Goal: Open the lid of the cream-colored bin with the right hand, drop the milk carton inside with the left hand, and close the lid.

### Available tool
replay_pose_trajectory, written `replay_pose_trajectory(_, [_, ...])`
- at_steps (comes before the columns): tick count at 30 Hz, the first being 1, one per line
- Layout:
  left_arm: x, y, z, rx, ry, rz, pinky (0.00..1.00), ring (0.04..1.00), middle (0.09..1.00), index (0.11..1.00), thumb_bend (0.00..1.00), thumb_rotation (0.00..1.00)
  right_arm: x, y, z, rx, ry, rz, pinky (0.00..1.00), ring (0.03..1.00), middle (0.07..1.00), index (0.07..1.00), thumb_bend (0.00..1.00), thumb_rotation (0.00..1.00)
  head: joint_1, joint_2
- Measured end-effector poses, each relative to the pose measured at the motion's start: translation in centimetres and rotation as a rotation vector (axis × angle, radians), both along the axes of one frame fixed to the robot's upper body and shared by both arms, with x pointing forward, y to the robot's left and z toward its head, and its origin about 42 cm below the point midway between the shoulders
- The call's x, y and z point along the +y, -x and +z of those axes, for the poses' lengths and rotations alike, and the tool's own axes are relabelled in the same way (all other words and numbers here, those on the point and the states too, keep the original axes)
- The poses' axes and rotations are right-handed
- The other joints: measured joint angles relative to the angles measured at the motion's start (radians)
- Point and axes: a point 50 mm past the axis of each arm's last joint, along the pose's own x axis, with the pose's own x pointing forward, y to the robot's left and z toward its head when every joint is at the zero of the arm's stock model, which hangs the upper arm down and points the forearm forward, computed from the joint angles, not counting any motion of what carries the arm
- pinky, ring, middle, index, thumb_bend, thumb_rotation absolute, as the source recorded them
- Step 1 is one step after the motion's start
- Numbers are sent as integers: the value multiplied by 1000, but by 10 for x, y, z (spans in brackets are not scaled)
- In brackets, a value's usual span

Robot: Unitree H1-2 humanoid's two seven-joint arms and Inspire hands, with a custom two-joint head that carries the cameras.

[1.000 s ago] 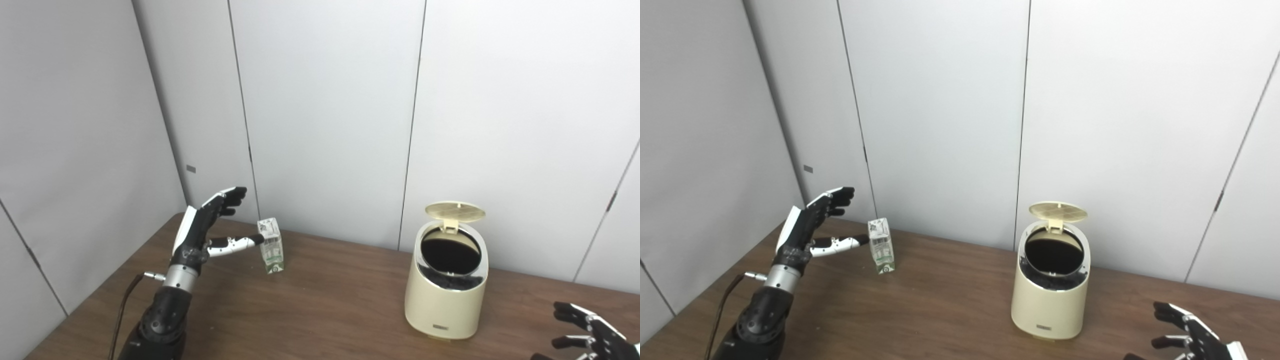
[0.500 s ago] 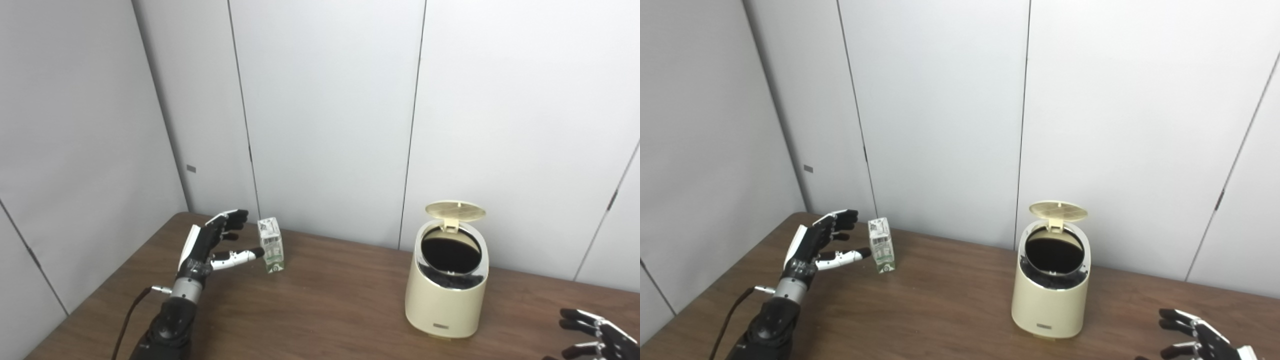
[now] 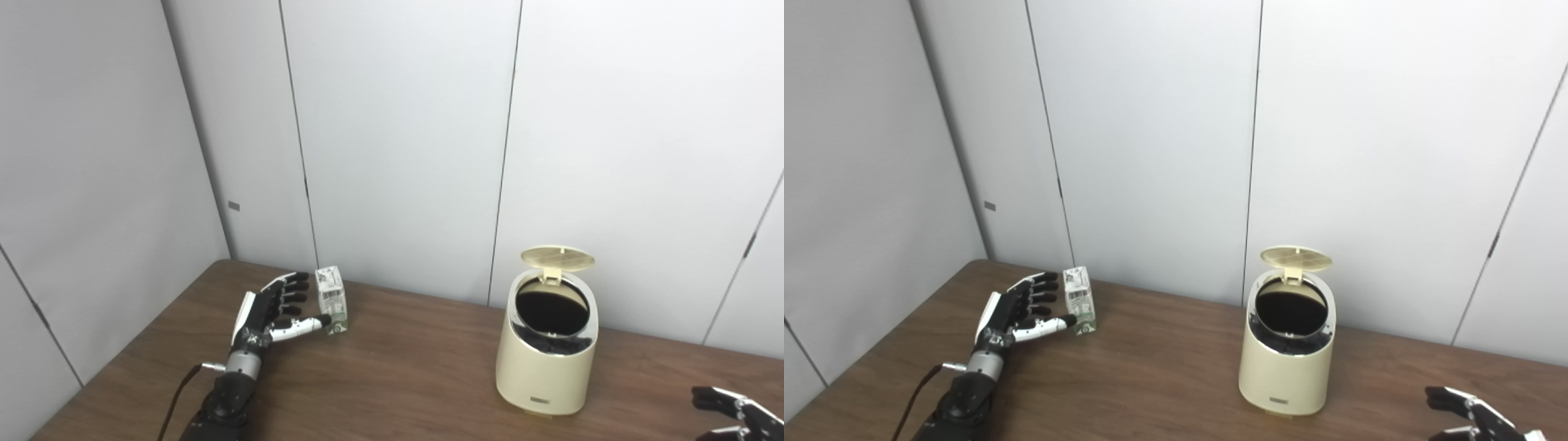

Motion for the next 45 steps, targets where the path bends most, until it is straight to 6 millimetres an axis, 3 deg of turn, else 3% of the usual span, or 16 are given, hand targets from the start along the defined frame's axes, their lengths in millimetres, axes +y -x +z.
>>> replay_pose_trajectory(4, [-8,-1,-5,4,18,-1,677,741,771,806,858,129,-2,2,0,1,2,-1,304,537,733,716,1000,523,-11,6])
replay_pose_trajectory(11, [-20,-9,-5,-4,60,-14,723,756,789,820,847,118,-1,8,2,-9,4,0,294,542,733,711,1000,547,-15,11])
replay_pose_trajectory(25, [-25,-13,-6,1,71,-25,728,771,791,809,828,104,-6,12,-1,-2,-4,-11,301,538,739,718,1000,548,-21,20])
replay_pose_trajectory(30, [-30,-16,-5,-12,96,-12,612,660,693,717,818,34,-6,12,-1,-10,1,-6,295,533,729,716,1000,582,-20,23])
replay_pose_trajectory(31, [-31,-17,-5,-18,102,2,565,608,643,673,781,17,-6,13,-1,-15,2,-4,293,530,723,710,1000,585,-20,23])
replay_pose_trajectory(32, [-33,-18,-4,-23,105,14,511,560,561,599,653,9,-7,13,-1,-18,2,-4,291,527,721,704,1000,583,-18,25])
replay_pose_trajectory(34, [-36,-19,-4,-35,111,45,460,513,491,539,547,1,-7,13,0,-18,0,-6,289,524,718,697,1000,577,-15,23])
replay_pose_trajectory(37, [-40,-21,-4,-47,107,82,433,453,482,519,509,0,-9,14,-1,-17,-5,-9,294,526,722,692,1000,537,-14,23])
replay_pose_trajectory(45, [-50,-28,-3,-55,110,151,426,440,486,500,504,0,-9,16,-3,-11,-8,-9,307,545,735,706,1000,542,-21,26])
